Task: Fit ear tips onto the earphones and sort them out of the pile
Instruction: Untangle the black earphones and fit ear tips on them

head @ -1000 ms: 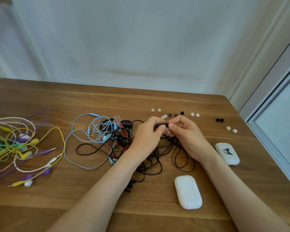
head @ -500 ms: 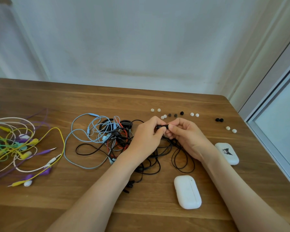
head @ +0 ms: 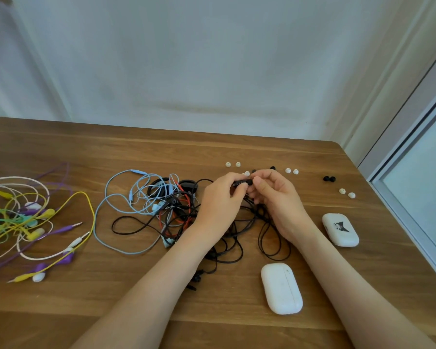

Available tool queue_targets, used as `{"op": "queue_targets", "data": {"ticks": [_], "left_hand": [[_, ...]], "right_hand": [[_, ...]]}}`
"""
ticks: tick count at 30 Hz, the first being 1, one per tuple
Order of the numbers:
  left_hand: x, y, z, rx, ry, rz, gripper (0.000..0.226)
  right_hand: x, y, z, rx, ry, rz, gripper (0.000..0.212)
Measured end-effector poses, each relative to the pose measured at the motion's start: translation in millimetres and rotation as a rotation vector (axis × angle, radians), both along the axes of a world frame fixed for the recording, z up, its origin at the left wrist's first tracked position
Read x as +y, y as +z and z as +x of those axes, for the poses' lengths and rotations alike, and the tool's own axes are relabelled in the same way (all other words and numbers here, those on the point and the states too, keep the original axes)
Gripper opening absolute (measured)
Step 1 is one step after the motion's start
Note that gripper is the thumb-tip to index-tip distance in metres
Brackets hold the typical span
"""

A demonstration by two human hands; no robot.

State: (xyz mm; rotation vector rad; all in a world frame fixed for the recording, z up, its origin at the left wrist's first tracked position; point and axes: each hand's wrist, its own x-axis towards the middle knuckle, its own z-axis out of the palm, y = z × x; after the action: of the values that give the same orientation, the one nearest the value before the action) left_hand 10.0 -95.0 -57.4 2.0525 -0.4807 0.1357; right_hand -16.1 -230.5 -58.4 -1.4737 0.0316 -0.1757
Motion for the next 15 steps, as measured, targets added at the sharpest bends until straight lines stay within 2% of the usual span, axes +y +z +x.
{"op": "queue_targets", "data": {"ticks": [4, 12, 15], "left_hand": [[-0.3, -0.7, 0.1, -0.017, 0.007, 0.002, 0.021], [-1.4, -0.2, -1.5, -0.007, 0.003, -0.045, 0.024], [-1.6, 0.0, -1.5, 0.024, 0.001, -0.071, 0.023]], "right_hand": [[3.2, -2.1, 0.2, 0.015, -0.059, -0.105, 0.007], [3.1, -0.8, -0.7, 0.013, -0.085, -0.040, 0.011], [2.8, -0.3, -1.7, -0.016, -0.078, -0.093, 0.018]]}}
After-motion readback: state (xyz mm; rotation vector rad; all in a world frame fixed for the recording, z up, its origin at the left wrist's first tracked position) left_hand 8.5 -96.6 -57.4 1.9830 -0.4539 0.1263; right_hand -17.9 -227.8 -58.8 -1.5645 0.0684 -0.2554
